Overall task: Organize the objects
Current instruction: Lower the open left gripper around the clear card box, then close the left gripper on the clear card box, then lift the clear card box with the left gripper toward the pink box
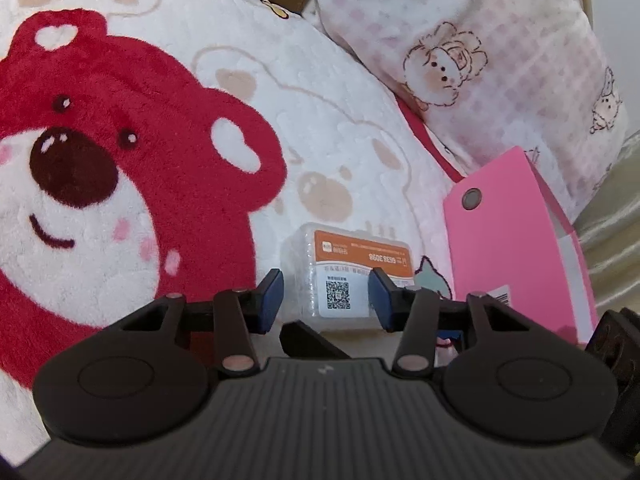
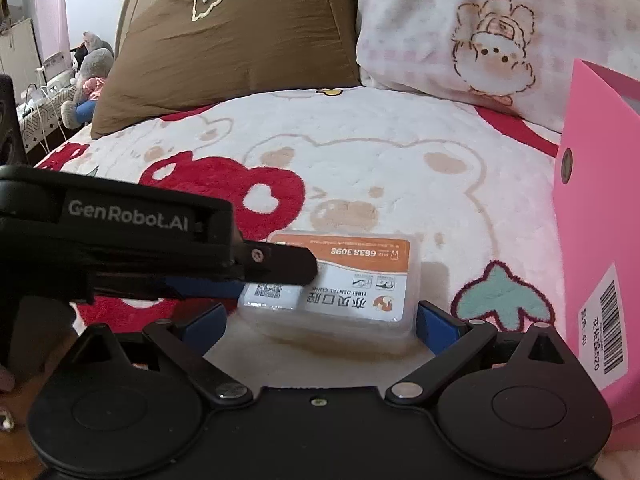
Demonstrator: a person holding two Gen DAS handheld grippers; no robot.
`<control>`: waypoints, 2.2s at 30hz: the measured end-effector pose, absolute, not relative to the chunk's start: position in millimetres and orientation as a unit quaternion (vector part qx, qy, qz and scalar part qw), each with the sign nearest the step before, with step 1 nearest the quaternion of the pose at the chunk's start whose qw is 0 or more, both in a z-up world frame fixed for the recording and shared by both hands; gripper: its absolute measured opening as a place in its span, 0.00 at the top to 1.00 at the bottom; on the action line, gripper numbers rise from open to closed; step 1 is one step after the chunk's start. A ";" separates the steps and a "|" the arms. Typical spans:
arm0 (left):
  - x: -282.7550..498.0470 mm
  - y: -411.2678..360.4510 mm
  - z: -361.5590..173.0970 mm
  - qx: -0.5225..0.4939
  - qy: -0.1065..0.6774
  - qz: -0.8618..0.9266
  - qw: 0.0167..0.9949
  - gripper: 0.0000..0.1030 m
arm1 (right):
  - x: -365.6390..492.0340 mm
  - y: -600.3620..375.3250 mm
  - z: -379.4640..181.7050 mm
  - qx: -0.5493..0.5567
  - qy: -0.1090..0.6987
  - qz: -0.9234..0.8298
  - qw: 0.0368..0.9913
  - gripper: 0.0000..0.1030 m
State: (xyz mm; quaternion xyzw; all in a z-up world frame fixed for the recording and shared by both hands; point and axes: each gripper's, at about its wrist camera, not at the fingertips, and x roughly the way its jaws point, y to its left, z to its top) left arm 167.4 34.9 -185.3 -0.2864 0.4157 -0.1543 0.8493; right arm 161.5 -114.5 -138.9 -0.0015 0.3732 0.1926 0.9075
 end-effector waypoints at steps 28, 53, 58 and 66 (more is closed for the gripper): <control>124.6 12.9 -133.0 -0.219 0.436 -0.138 0.862 0.52 | 118.8 -117.5 -114.9 -0.020 0.352 0.184 0.918 0.07; 64.5 7.8 -59.2 -0.198 0.467 -0.141 0.850 0.53 | 58.9 -132.9 -51.1 0.010 0.354 0.219 0.909 0.09; 56.9 8.5 -42.1 -0.188 0.460 -0.144 0.856 0.53 | 47.7 -134.0 -39.0 0.004 0.363 0.226 0.904 0.09; 44.9 2.2 -21.5 -0.174 0.466 -0.156 0.853 0.53 | 39.2 -143.7 -24.1 0.021 0.387 0.239 0.890 0.09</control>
